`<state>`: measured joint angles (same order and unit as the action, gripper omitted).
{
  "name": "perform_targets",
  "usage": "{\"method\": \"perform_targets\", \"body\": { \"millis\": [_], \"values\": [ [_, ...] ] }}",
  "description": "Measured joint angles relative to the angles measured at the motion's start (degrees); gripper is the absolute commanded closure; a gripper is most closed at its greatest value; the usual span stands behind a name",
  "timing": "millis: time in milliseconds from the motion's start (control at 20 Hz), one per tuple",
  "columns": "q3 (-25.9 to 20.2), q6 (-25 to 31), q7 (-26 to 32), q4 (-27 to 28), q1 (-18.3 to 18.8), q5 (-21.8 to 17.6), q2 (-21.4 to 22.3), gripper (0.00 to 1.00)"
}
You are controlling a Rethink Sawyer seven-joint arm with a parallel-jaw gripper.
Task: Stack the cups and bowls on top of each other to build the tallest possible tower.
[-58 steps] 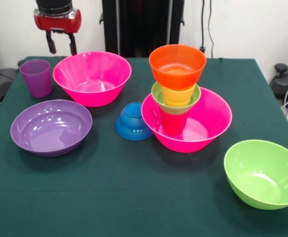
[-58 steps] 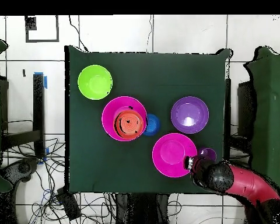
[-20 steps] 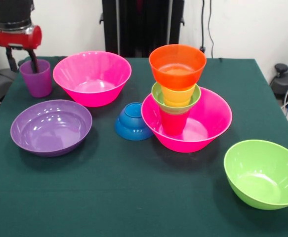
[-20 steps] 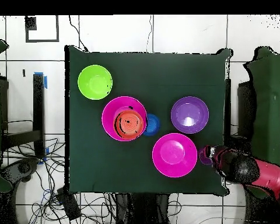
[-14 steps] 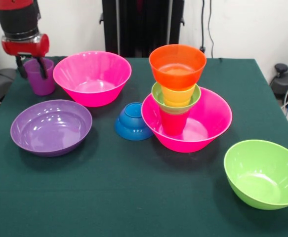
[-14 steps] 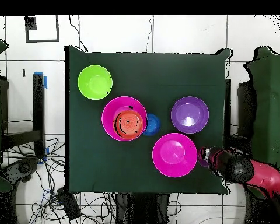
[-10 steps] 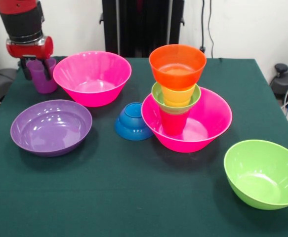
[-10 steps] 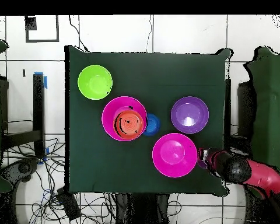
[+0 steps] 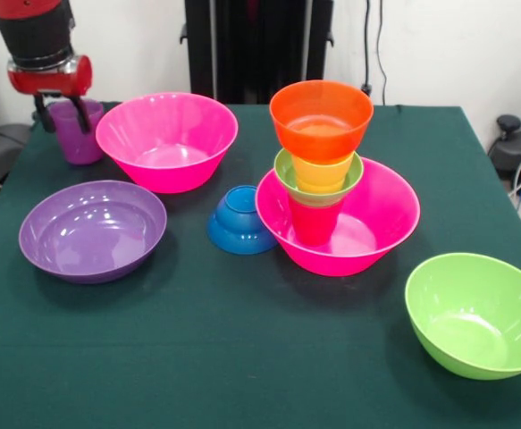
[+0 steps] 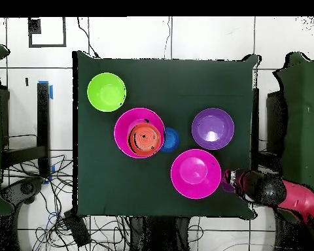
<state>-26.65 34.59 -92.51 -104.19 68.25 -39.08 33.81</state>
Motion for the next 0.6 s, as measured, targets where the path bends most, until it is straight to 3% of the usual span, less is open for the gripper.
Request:
{"method": "perform_targets", "body": {
  "millis": [600],
  "values": [
    [-5.84, 12.6, 1.18, -0.02, 2.57, 0.9, 9.17, 0.0]
  ]
}}
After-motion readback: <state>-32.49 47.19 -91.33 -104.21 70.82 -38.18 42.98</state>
